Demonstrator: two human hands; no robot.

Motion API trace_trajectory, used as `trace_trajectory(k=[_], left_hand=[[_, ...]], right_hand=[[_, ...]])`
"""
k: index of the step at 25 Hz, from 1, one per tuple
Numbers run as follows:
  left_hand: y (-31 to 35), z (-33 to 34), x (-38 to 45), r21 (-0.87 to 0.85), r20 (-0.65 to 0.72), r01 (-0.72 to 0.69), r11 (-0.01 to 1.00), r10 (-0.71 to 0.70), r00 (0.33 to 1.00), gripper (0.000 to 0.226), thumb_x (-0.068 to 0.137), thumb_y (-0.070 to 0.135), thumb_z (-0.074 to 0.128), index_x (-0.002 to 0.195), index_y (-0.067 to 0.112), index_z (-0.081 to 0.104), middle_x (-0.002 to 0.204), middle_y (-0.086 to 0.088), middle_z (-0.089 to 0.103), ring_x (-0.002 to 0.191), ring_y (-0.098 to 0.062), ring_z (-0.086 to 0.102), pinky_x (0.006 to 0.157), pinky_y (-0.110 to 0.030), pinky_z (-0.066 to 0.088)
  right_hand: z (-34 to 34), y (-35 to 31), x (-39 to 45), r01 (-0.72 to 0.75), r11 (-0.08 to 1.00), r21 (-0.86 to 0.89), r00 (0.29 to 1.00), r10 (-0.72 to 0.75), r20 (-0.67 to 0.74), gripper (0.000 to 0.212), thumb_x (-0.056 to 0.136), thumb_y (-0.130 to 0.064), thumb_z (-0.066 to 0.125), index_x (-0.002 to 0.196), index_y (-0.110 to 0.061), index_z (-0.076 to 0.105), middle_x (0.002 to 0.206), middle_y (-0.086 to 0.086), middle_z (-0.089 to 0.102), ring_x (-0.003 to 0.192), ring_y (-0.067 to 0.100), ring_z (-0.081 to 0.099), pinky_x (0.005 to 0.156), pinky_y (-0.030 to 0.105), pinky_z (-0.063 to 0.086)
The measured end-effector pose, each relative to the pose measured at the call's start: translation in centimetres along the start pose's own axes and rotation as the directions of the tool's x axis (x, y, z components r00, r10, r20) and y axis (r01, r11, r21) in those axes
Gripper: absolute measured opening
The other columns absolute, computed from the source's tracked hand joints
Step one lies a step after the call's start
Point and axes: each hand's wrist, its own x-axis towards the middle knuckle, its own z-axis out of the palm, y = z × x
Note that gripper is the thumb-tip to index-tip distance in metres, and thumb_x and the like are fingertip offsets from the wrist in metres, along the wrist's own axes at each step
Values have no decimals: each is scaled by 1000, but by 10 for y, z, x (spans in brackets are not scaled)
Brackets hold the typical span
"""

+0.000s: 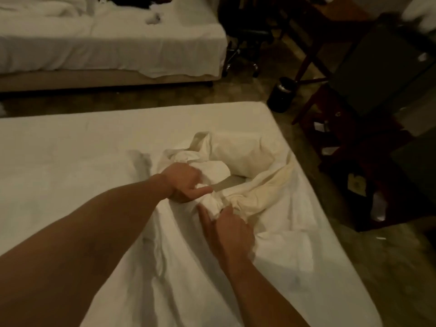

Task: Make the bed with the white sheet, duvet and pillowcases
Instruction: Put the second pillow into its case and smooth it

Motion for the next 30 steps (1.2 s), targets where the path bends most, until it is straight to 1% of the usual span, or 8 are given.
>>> trace_trajectory(k=[5, 7, 10, 15, 19, 23, 27, 30], left_hand=[[-52, 120, -49, 175, -72, -171, 970, 186, 980, 62, 94, 64, 31, 81, 22, 74, 82, -4, 73, 86, -28, 65, 99, -40, 39], [-59, 162, -62, 211, -226, -140, 967, 188, 956, 58, 95, 58, 40, 76, 16, 74, 73, -8, 70, 75, -31, 64, 97, -42, 43], [-65, 188, -69, 254, -322, -126, 959, 206, 924, 68, 100, 59, 31, 74, 11, 72, 71, -8, 67, 73, -30, 59, 92, -42, 41], [-56, 170, -91, 196, -275, -121, 973, 173, 946, 61, 100, 55, 31, 105, 9, 71, 97, -6, 68, 96, -29, 57, 95, -44, 37], [-38, 133, -110, 145, -214, -93, 985, 123, 969, 57, 98, 54, 25, 96, 16, 67, 99, -2, 64, 101, -24, 55, 98, -44, 37], [3, 112, -118, 105, -157, 47, 993, -30, 987, 64, 96, 56, 17, 113, 16, 64, 113, -2, 63, 108, -24, 53, 97, -43, 37], [59, 105, -130, 102, -192, 205, 974, -183, 964, 66, 94, 56, 17, 123, 16, 60, 125, -6, 60, 116, -28, 52, 97, -46, 38], [102, 93, -135, 89, -234, 328, 941, -300, 925, 66, 92, 57, 20, 124, 14, 59, 125, -7, 60, 118, -30, 52, 96, -48, 38]], right_hand=[[126, -41, -34, -62, 988, -143, 998, 64, 12, 65, 91, -71, 43, 82, -9, 62, 72, 13, 66, 69, 33, 63, 73, 44, 45], [158, -46, -37, -77, 984, -163, 997, 80, 12, 61, 90, -67, 50, 83, -7, 61, 74, 15, 64, 71, 34, 61, 75, 46, 42], [179, -50, -38, -66, 978, -199, 997, 71, 20, 63, 94, -68, 46, 84, -7, 59, 76, 17, 63, 74, 34, 60, 77, 47, 42], [172, -51, -50, -81, 985, -152, 995, 87, 37, 73, 94, -71, 32, 97, -4, 60, 92, 20, 66, 87, 36, 60, 85, 47, 42], [146, -33, -57, 16, 992, -125, 994, -3, 106, 83, 93, -75, 26, 140, -8, 41, 138, 12, 52, 127, 31, 47, 108, 44, 30], [115, -5, -58, 146, 984, -105, 986, -137, 92, 74, 96, -71, 21, 141, -16, 39, 141, 6, 48, 131, 25, 42, 108, 39, 29], [78, 34, -63, 262, 961, -87, 965, -259, 40, 97, 84, -74, -1, 149, -14, 37, 153, 10, 40, 144, 28, 32, 117, 43, 22], [54, 83, -55, 376, 923, -82, 926, -370, 82, 86, 93, -71, 10, 158, -16, 24, 165, 9, 21, 152, 26, 16, 121, 46, 11]])
